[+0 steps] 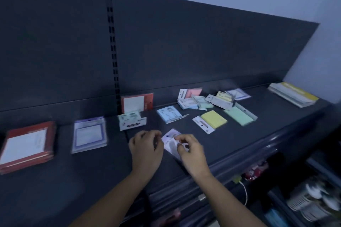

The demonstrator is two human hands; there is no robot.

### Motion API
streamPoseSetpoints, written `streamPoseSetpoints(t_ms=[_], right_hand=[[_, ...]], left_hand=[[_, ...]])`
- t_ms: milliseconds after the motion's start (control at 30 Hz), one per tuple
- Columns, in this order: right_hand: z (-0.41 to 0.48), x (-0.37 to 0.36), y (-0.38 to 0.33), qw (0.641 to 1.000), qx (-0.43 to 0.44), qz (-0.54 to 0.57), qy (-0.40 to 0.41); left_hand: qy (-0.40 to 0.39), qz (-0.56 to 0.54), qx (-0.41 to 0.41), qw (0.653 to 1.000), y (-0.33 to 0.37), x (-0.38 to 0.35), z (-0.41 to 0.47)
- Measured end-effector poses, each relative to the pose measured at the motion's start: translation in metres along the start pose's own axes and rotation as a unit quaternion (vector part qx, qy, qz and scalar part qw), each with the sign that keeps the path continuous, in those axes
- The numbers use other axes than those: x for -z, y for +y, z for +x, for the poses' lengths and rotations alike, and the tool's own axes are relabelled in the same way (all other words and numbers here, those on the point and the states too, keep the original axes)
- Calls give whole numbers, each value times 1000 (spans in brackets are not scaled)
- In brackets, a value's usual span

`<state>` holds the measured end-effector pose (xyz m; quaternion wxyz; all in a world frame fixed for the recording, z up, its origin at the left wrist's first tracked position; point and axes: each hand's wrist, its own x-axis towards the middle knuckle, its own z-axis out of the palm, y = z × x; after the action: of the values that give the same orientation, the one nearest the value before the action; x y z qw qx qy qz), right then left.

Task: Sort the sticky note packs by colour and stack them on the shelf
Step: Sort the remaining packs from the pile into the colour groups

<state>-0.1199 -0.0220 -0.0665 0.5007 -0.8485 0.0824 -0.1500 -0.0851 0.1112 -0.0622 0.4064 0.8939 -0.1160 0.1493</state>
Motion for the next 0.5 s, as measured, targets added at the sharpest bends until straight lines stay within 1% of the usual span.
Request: streamPoseSetpoints(t_ms=[67,200,267,500], right_hand=[[0,31,13,1000,-4,-10,1],[8,94,40,1000,-3,-13,17],[10,119,53,1000,-2,-12,24],[25,168,88,999,-22,10,35]], left_hand=[[-12,1,1,1000,19,-23,-2],[-7,-28,1,1000,64,-68,-3],[-9,-22,-3,1000,81,-86,-5],[-19,26,8,999,108,-129,-9]])
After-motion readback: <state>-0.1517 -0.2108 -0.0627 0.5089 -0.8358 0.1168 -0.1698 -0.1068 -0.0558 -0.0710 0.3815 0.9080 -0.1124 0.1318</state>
